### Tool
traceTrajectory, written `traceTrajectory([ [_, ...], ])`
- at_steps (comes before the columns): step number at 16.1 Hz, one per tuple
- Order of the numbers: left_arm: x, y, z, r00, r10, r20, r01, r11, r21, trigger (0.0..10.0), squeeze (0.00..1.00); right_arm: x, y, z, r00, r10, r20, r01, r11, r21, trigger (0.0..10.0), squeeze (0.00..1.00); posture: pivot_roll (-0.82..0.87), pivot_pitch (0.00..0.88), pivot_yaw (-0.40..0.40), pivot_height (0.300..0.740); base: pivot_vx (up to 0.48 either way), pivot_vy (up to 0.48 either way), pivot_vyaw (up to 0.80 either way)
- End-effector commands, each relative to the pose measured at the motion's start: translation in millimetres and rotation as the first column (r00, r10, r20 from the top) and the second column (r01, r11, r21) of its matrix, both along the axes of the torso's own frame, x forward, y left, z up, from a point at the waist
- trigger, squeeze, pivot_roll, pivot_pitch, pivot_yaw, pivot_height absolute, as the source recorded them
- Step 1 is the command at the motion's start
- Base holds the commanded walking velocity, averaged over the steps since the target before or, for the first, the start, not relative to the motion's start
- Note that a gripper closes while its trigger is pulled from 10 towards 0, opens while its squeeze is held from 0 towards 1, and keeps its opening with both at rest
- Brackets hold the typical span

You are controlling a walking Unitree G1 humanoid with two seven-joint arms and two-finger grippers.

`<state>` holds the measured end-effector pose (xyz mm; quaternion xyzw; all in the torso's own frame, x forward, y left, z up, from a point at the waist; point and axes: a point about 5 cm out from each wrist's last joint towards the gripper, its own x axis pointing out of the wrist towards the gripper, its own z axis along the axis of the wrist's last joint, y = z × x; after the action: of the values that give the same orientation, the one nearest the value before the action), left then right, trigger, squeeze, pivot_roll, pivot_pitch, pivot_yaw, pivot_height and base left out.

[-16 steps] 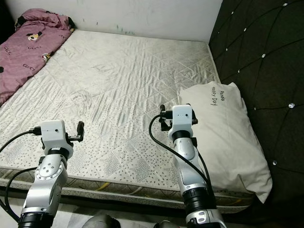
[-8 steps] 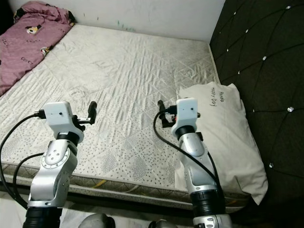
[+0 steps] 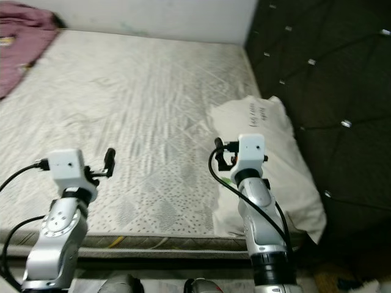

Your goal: Clean up the room

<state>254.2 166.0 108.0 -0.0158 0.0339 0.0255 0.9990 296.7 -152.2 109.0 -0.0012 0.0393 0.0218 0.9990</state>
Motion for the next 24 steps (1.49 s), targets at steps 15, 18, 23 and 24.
traceTrajectory([
  [15,3.3,-9.1,6,0.998,0.013,0.069,-0.009,0.999,-0.053,10.0,0.00,10.4,9.0,6,0.999,-0.005,0.039,0.005,1.000,0.001,10.0,0.00,0.11,0.000,-0.074,0.740,0.000,0.076,-0.16],
  [18,5.4,-10.1,6,0.998,0.016,0.069,-0.012,0.998,-0.066,10.0,0.00,10.4,8.0,6,0.999,-0.009,0.042,0.009,1.000,-0.001,10.0,0.00,0.11,0.000,-0.075,0.740,0.000,0.480,0.00],
  [23,5.6,-11.6,8,0.997,0.012,0.076,-0.007,0.998,-0.065,10.0,0.00,12.0,11.9,5,0.999,0.008,0.042,-0.008,1.000,-0.006,10.0,0.00,0.11,0.000,-0.079,0.740,0.000,0.480,0.00],
  [24,5.8,-11.5,8,0.997,0.015,0.076,-0.010,0.998,-0.065,10.0,0.00,12.2,12.8,5,0.999,0.014,0.039,-0.014,1.000,0.004,10.0,0.00,0.11,0.000,-0.080,0.740,0.000,0.480,0.00],
])
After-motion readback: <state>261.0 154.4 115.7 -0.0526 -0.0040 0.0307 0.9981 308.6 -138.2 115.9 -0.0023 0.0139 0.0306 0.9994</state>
